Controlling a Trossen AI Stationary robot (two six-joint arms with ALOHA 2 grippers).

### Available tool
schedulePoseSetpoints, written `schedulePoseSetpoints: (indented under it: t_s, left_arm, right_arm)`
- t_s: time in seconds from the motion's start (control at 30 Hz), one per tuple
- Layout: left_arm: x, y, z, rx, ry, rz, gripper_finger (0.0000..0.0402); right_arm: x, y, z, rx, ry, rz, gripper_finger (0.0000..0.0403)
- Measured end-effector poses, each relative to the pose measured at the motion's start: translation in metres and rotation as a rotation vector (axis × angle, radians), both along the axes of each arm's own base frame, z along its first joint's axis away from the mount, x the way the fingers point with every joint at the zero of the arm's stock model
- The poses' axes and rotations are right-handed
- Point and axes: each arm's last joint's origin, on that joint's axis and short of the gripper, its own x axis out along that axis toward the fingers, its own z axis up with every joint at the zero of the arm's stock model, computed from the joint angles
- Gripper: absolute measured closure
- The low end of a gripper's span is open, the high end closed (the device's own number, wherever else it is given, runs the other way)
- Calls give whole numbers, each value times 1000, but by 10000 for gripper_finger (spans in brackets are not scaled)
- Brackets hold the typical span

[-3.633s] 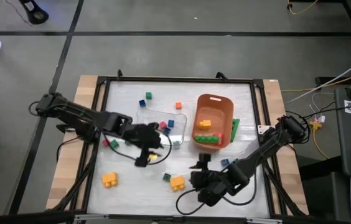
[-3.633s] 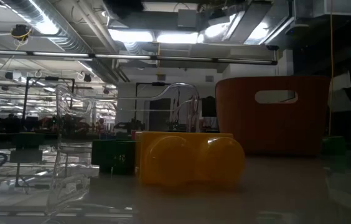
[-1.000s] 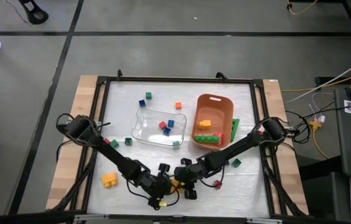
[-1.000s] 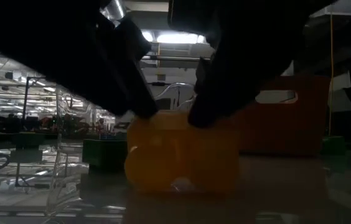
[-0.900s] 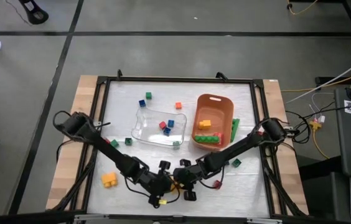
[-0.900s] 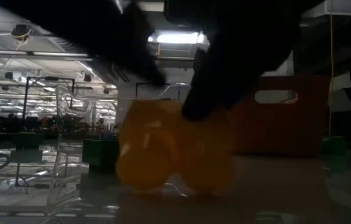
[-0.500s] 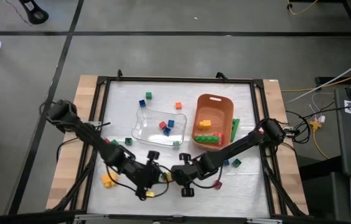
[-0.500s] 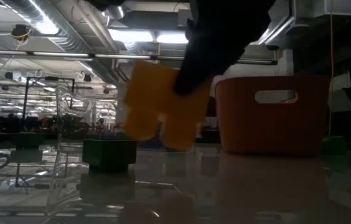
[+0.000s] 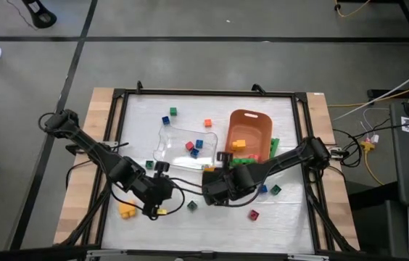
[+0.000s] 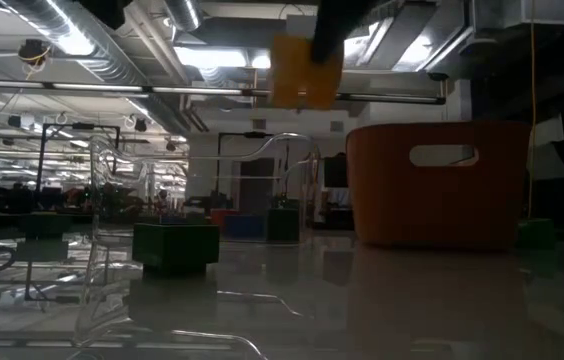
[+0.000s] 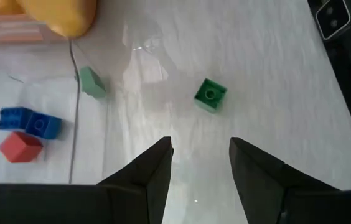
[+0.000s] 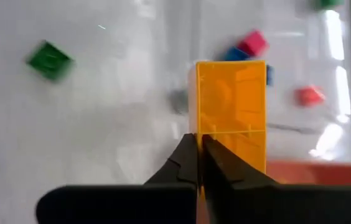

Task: Sort blocks by size
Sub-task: Put the big yellow game piece into the orange bin

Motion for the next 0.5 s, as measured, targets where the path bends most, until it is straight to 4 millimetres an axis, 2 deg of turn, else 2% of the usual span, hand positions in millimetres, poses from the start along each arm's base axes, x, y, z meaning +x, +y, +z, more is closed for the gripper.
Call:
schedulePoseSetpoints:
  t_s: [0.1, 0.2, 0.27, 0.3, 0.5]
  left_arm:
    - [-1, 0, 0, 15, 5, -34, 251]
    - [-1, 1, -1, 30, 18, -46, 251]
    - [-9, 5, -3, 53, 76, -34, 251]
    - [-12, 5, -3, 41, 92, -33, 251]
    - [-27, 14, -7, 29, 241, 158, 251]
  right_arm:
    - [-7, -9, 10, -71, 41, -57, 397]
    - [-15, -21, 12, -130, 112, -129, 394]
    - [-25, -27, 12, -177, 210, -132, 395]
    - [-25, -27, 14, -164, 194, -128, 397]
    - [-30, -33, 14, -182, 185, -107, 393]
